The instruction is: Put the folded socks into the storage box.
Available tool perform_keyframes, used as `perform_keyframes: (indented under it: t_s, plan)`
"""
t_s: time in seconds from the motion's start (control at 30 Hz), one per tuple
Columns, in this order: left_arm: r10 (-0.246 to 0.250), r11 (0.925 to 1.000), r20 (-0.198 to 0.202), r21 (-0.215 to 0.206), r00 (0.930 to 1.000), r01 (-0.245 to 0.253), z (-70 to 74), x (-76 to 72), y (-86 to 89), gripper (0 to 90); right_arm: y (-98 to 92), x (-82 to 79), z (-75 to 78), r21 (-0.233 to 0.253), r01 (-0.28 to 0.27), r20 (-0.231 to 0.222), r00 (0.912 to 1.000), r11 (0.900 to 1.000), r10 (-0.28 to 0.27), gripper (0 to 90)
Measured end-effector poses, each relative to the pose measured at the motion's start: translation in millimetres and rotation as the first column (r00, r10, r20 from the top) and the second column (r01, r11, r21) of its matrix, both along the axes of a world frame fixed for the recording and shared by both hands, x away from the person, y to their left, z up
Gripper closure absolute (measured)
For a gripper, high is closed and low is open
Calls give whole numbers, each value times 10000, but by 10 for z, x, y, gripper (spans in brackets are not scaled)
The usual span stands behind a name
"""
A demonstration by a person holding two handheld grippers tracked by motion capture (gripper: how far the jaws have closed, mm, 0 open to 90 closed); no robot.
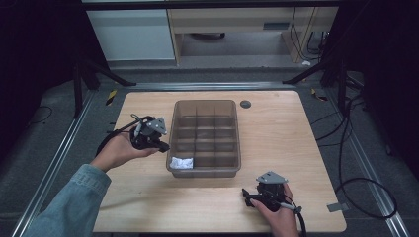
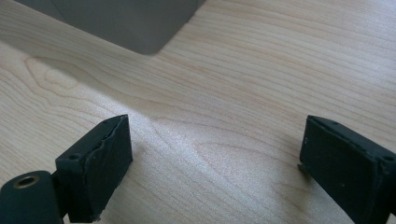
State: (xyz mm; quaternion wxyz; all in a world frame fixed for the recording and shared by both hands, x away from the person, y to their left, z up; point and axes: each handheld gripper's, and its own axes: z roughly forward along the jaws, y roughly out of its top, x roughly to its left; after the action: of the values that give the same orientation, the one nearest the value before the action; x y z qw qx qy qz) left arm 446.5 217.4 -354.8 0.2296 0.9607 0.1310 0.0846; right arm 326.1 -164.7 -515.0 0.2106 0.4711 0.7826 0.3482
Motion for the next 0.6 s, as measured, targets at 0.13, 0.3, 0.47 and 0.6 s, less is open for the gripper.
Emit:
perform_keyframes:
  t_s: [0.13, 0.3, 0.47, 0.6]
  plan:
    - [235, 9996, 102, -145, 9997, -233, -2, -10, 69, 838, 0, 0, 0, -1, 0, -1, 10000, 10000, 0, 95]
    - [503, 9984, 167, -278, 9986, -498, -8, -20, 133, 805, 0, 0, 0, -1, 0, 2, 10000, 10000, 0, 95]
    - [722, 9968, 388, -360, 9966, -709, -1, -44, 175, 751, 0, 0, 0, -1, -1, 1, 10000, 10000, 1, 95]
    - [1394, 9893, 830, -551, 9868, -1351, -22, -44, 209, 504, 0, 0, 0, 0, -1, 1, 10000, 10000, 1, 95]
